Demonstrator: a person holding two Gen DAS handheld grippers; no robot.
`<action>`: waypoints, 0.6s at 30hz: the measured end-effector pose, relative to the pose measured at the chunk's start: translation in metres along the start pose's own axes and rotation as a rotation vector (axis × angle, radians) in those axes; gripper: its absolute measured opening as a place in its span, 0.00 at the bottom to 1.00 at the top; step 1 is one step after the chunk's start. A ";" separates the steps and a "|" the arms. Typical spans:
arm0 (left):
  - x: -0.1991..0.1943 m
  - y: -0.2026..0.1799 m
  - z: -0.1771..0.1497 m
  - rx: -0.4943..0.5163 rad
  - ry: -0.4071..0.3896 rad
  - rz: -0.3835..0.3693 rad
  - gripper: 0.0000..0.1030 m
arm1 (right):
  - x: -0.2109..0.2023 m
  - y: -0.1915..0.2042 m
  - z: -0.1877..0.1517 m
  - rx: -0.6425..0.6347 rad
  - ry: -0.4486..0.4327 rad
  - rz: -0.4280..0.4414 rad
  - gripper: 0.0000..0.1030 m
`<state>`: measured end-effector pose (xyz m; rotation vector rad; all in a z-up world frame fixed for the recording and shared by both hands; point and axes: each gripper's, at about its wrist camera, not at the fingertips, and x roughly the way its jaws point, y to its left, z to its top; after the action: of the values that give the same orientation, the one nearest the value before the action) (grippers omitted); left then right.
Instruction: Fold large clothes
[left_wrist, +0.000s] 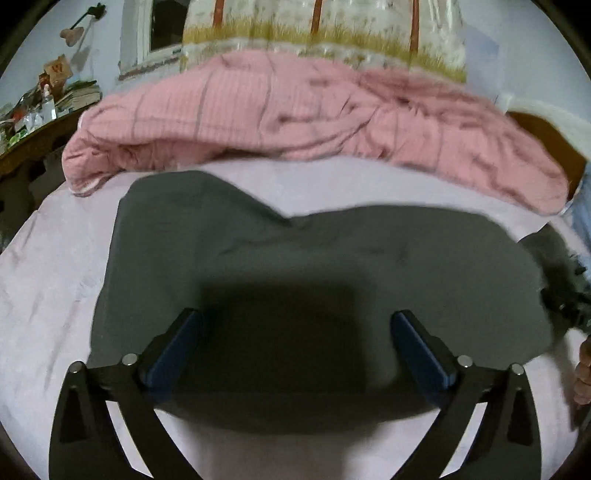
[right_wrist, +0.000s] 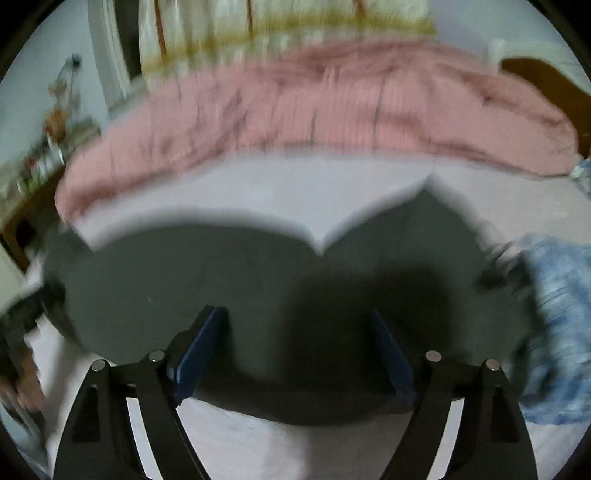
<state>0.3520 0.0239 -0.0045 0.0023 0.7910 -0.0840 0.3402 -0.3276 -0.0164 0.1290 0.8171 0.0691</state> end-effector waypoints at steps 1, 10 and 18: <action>0.010 0.000 0.001 -0.020 0.046 0.003 1.00 | 0.009 -0.004 0.000 0.019 0.002 0.004 0.87; 0.003 0.003 -0.002 -0.052 -0.006 -0.008 0.96 | 0.030 -0.016 0.007 0.089 0.015 0.014 0.92; -0.006 0.030 0.004 -0.139 -0.001 0.136 0.97 | -0.010 -0.044 0.013 0.180 -0.008 -0.030 0.89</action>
<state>0.3529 0.0538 0.0014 -0.0757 0.7924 0.1004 0.3430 -0.3736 -0.0067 0.2870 0.8165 -0.0332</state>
